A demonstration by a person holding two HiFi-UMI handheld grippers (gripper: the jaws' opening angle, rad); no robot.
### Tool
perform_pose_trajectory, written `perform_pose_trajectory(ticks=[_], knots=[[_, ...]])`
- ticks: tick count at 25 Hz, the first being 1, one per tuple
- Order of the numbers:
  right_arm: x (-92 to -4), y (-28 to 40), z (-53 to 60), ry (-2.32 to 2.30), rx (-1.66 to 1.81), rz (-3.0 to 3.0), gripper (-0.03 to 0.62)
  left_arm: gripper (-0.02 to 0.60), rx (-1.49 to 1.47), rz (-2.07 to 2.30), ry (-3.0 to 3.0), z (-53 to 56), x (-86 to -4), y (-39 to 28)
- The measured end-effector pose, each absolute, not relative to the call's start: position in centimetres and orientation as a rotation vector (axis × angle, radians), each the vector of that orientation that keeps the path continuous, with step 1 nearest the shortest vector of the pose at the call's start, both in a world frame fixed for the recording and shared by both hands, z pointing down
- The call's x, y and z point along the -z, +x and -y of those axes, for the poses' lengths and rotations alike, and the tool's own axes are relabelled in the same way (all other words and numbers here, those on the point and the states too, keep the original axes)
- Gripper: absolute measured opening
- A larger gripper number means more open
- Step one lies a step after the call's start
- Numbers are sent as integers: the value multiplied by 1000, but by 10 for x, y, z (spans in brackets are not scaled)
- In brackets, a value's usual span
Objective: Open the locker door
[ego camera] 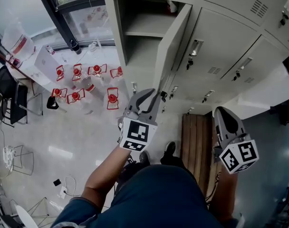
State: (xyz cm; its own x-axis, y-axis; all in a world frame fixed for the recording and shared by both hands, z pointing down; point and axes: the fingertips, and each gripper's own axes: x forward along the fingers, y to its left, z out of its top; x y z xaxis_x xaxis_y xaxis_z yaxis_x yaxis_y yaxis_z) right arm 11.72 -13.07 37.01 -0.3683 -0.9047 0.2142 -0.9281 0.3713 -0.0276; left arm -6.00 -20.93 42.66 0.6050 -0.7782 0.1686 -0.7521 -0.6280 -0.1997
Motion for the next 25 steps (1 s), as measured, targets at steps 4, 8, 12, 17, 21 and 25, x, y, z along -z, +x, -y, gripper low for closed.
perform_pose_trajectory(ticks=[4,8,12,17,21,25], knots=[[-366,118,124,1680,-203,2459,37,67,372,-1241,-2746,202,-427,-49],[-362,117,122,1685,-194,2467,37,66,344,-1193,-2768,197,-418,-42],[-353,111,121,1678,-192,2501,37,55,288,-1144,-2774,188,-394,-45],[-342,107,121,1650,-248,2589,37,34,176,-1114,-2839,175,-363,-64],[-335,103,122,1624,-266,2634,37,22,112,-1135,-2862,170,-339,-86],[-328,98,124,1600,-244,2649,37,18,113,-1170,-2829,167,-323,-107]])
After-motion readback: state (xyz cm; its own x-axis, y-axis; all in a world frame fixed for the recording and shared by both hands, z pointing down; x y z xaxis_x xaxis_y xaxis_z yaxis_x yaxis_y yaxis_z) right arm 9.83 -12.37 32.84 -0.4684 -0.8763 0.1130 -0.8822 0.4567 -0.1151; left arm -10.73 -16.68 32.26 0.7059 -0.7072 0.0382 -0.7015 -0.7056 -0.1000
